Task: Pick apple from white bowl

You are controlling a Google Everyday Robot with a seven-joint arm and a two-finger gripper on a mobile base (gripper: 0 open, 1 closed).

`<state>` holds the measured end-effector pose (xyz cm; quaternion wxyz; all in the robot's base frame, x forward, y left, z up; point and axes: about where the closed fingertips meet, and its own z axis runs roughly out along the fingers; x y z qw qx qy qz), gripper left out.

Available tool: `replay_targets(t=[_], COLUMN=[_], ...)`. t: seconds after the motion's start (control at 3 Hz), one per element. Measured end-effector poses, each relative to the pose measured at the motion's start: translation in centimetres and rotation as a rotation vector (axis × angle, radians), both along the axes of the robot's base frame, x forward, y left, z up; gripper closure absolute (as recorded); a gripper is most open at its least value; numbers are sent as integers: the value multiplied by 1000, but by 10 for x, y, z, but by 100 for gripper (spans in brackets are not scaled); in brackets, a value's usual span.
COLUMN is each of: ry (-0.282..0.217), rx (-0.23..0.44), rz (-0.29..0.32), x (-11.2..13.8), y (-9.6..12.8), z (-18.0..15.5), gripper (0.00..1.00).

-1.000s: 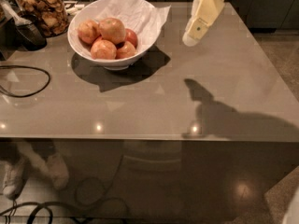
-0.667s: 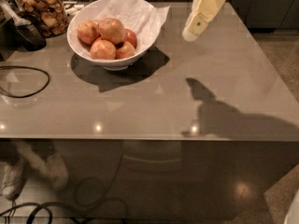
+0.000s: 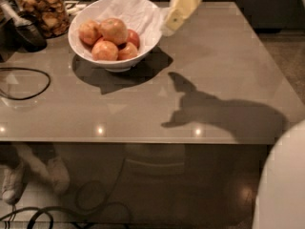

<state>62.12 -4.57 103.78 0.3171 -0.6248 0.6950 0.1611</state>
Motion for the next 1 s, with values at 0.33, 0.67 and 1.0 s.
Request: replay_targets(t=[0.33,0.67,1.0], ry=[12,-16,-22], rx=[12,-8,3], rz=[34,75,70], x=[15,22,26], y=[28,48,52], z=[1,2,1], gripper=[0,0,0])
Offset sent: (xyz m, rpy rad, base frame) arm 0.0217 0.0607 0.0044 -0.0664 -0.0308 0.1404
